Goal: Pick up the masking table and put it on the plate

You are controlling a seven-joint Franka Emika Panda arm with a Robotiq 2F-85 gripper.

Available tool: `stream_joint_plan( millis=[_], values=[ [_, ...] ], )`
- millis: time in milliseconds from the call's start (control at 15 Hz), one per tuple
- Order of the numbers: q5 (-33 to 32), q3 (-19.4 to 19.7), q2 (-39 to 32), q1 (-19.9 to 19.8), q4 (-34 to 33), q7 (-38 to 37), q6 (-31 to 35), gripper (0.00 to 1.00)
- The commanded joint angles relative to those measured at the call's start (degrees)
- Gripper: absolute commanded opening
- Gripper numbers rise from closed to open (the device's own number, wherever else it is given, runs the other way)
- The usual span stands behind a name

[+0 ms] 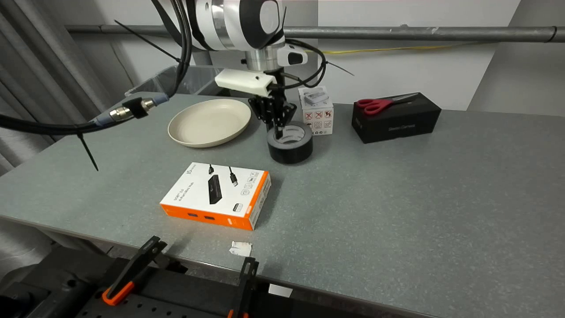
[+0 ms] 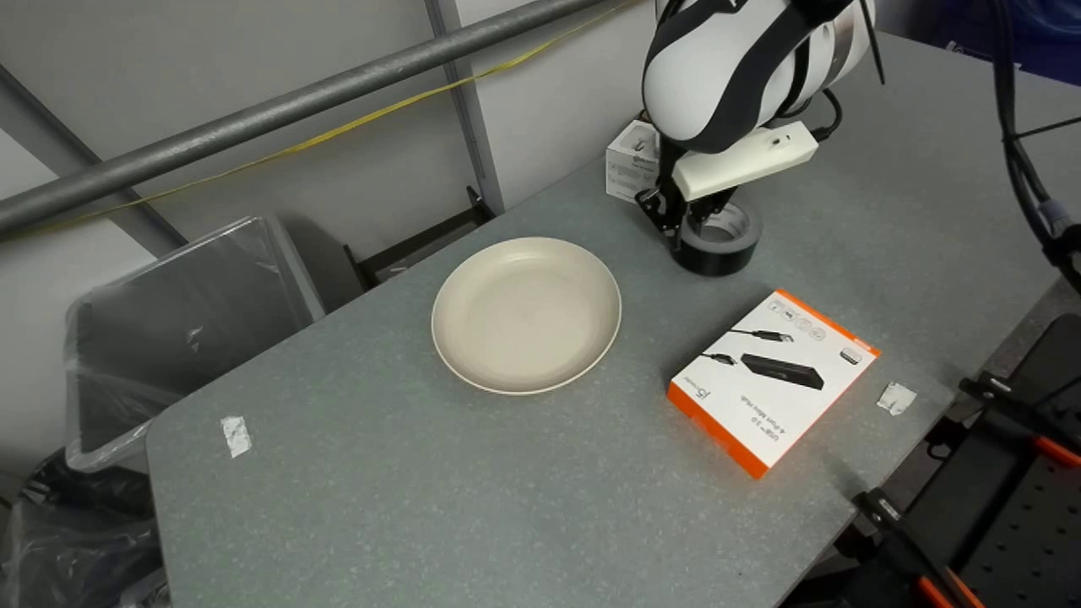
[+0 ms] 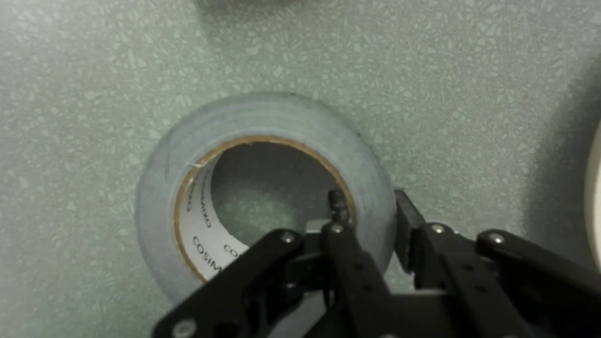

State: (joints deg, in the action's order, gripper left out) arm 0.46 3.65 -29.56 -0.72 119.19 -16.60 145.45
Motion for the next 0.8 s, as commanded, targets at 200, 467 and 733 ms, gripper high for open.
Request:
stream_joint_plan(
  millis=[200, 467, 733],
  values=[
    [2.0, -3.1, 12.3, 2.2, 5.6, 2.1, -1.4, 0.06],
    [2.5, -4.5, 11.6, 2.4, 4.3, 3.8, -3.3, 0.06],
    [2.8, -4.4, 11.4, 2.6, 4.4, 4.2, -3.8, 0.26]
  ],
)
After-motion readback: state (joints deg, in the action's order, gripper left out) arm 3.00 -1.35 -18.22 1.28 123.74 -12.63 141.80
